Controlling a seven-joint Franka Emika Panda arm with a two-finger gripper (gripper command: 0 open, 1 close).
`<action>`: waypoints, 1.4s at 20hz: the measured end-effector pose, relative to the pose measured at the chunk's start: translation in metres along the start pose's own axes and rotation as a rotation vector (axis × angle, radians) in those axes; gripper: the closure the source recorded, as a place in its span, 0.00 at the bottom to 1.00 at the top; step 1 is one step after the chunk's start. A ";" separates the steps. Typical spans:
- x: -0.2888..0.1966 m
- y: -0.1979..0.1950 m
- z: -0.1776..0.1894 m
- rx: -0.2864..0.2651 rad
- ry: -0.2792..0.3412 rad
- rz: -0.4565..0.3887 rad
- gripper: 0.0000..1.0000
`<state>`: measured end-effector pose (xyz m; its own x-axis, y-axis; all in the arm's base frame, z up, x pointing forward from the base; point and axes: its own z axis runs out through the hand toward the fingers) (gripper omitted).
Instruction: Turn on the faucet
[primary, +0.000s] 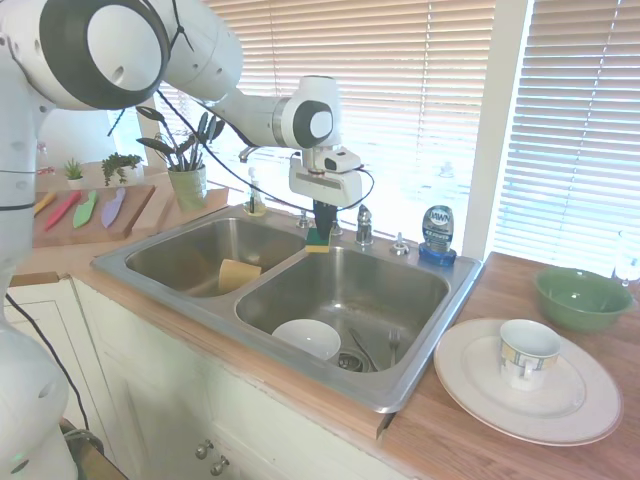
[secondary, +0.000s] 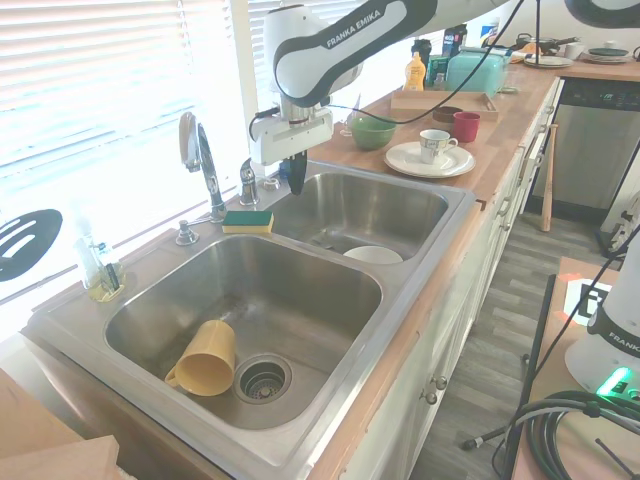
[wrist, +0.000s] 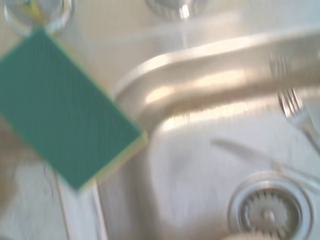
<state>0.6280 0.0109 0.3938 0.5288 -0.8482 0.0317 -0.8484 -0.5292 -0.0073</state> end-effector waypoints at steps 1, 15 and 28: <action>-0.004 0.007 -0.003 -0.001 -0.005 0.001 1.00; -0.008 0.023 -0.007 0.015 -0.003 0.009 1.00; 0.044 -0.047 0.000 0.104 0.031 0.025 1.00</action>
<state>0.6912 -0.0009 0.3959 0.5050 -0.8610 0.0607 -0.8537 -0.5087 -0.1120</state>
